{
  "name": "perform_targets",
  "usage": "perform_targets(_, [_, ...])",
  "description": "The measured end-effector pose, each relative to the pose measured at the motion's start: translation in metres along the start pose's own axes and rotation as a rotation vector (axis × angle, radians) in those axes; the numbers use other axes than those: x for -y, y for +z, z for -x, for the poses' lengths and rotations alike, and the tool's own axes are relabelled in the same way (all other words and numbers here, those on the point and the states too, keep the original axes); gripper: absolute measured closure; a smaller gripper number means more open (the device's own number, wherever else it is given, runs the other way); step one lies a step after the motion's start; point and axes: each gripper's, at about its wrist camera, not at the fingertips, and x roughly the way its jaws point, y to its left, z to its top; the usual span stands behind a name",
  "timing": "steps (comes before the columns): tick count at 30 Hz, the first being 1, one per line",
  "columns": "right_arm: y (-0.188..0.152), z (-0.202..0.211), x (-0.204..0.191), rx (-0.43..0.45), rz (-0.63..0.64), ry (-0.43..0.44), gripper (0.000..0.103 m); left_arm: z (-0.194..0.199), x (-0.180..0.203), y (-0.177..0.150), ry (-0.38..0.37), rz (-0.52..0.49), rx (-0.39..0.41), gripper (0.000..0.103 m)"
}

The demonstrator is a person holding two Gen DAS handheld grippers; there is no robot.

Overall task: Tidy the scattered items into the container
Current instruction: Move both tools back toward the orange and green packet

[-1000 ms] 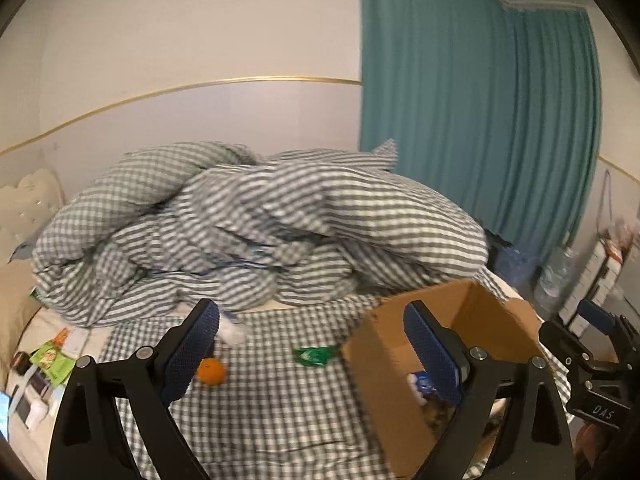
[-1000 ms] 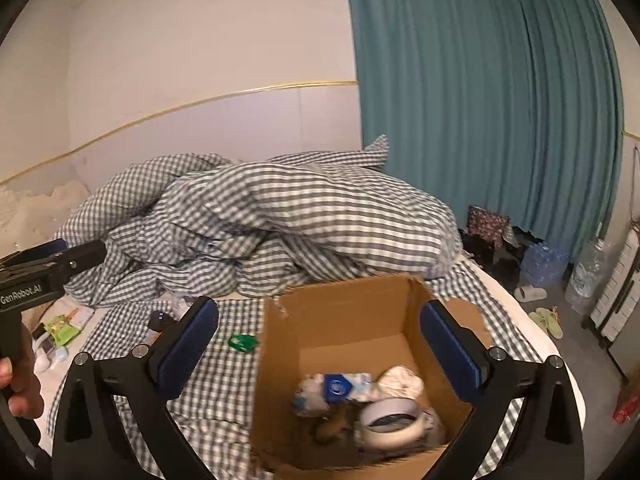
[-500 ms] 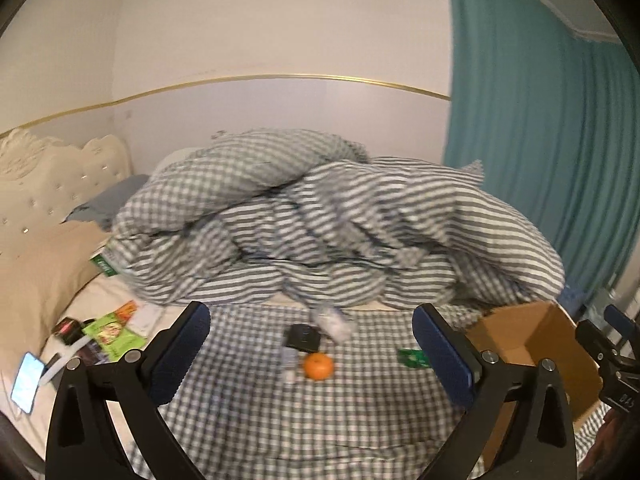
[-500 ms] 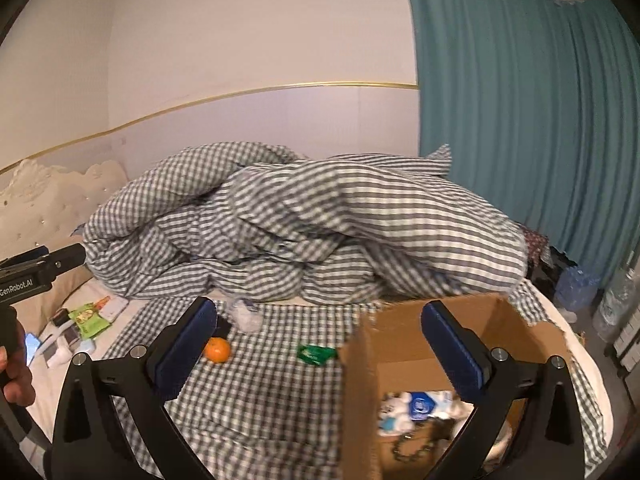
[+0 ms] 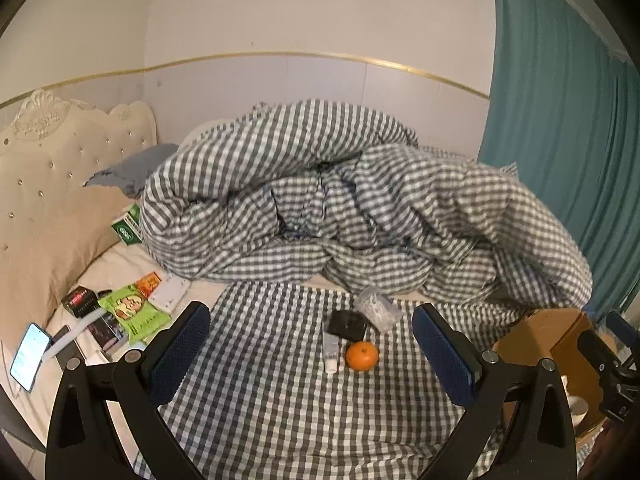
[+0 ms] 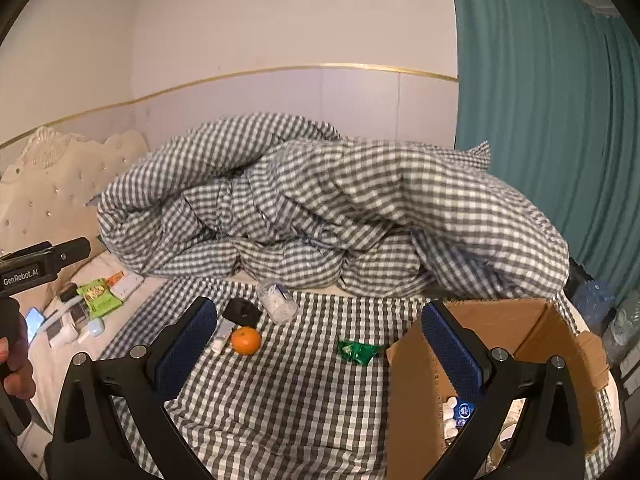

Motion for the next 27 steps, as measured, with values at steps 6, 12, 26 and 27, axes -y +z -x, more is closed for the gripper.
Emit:
perform_targets(6, [-0.013, -0.037, 0.006, -0.069, -0.011, -0.007, 0.000, -0.037, 0.004, -0.015, 0.001, -0.003, -0.057, 0.000])
perform_targets(12, [-0.025, -0.074, 0.011, -0.126, -0.017, -0.017, 0.000, -0.082, 0.007, -0.031, 0.001, -0.010, -0.125, 0.000])
perform_targets(26, [-0.069, -0.184, 0.017, -0.308, -0.069, 0.032, 0.000, -0.188, 0.044, -0.070, -0.062, -0.064, -0.259, 0.000])
perform_targets(27, [-0.072, -0.189, 0.017, -0.314, -0.071, 0.027, 0.000, -0.197, 0.049, -0.073, -0.070, -0.073, -0.271, 0.000])
